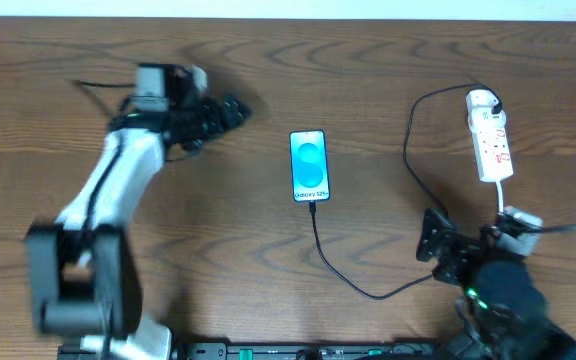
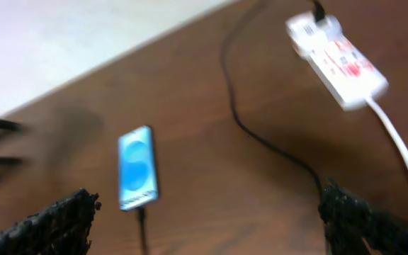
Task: Plug charger to phone and switch on socket
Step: 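Release the phone and retract the left gripper to the left, then move the right gripper over the power strip's switch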
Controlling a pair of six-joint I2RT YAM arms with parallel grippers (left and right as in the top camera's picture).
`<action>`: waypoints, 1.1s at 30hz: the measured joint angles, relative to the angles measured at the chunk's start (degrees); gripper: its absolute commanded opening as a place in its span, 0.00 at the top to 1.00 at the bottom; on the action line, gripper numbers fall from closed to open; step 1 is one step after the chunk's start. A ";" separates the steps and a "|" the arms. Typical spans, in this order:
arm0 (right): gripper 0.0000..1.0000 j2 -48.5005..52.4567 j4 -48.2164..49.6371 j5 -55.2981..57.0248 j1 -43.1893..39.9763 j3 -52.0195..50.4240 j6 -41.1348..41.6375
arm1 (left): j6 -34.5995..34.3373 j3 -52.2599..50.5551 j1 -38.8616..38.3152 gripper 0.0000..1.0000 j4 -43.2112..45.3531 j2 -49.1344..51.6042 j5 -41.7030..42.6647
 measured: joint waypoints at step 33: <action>0.72 37.46 20.39 -10.14 -7.96 -5.77 4.11 | 13.11 0.02 3.82 0.02 -45.29 -33.70 -31.17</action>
